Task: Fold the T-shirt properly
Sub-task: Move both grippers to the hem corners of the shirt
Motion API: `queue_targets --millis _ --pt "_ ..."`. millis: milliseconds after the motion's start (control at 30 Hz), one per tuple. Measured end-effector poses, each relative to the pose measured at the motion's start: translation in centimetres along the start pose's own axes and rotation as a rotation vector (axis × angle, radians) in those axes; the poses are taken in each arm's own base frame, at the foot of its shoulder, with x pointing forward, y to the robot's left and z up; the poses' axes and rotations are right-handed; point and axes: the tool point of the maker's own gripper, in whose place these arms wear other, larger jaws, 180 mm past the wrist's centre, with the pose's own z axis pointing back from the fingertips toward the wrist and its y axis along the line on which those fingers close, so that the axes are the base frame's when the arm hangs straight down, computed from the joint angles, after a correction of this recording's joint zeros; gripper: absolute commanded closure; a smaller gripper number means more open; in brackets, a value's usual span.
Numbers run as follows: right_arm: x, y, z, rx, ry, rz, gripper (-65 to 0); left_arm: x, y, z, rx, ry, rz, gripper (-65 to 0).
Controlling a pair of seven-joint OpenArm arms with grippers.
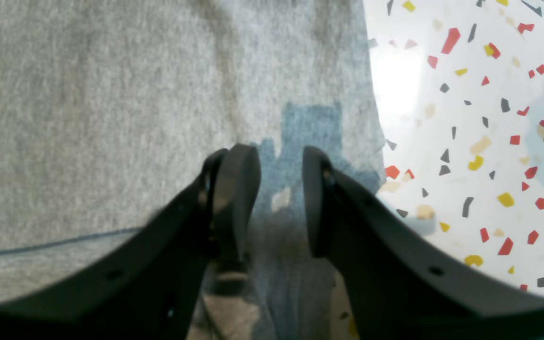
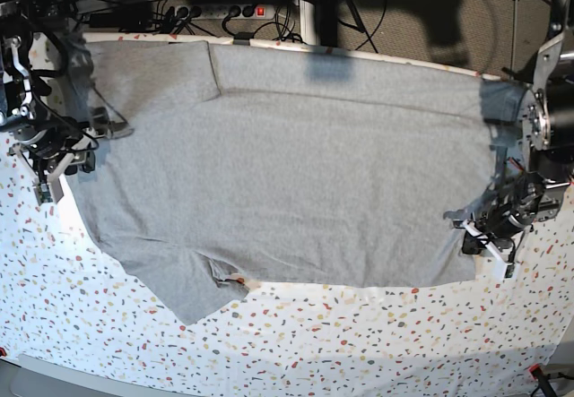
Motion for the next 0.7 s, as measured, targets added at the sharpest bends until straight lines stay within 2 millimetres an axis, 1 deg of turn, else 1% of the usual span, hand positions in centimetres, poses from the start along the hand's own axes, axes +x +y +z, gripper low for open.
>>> queue_targets --millis 133,233,333,400,433,567,633,700 --pt "0.7 -1.1 0.3 -0.020 -0.010 0.028 -20.1 0.3 0.2 0.1 0.005 -0.015 -0.001 0.0" --pt "2.0 -2.1 0.6 -0.038 -0.028 0.043 -20.2 0.3 0.2 0.1 0.006 -0.014 -0.001 0.0" --pt "2.6 -3.4 0.3 -0.041 -0.038 -0.013 -20.2 0.3 0.1 0.0 0.004 -0.015 -0.001 0.0" --pt "2.6 -4.0 0.0 -0.045 -0.033 -0.052 -20.2 0.3 0.1 0.0 0.004 -0.015 0.000 -18.0" --pt "2.5 -4.2 -0.2 -0.041 -0.028 -0.075 -20.2 0.3 0.1 0.0 0.004 -0.016 0.000 -22.6" --pt "2.7 -4.9 -0.1 -0.054 -0.025 -0.072 -20.2 0.3 0.3 0.0 0.018 -0.018 -0.003 -23.0" --pt "2.6 -5.1 0.0 -0.058 -0.013 -0.067 -20.2 0.6 1.0 0.0 0.054 -0.032 0.019 -23.0" --pt "2.5 -5.1 0.0 -0.057 -0.010 -0.068 -20.2 0.3 1.9 0.1 0.102 -0.015 0.024 -22.9"
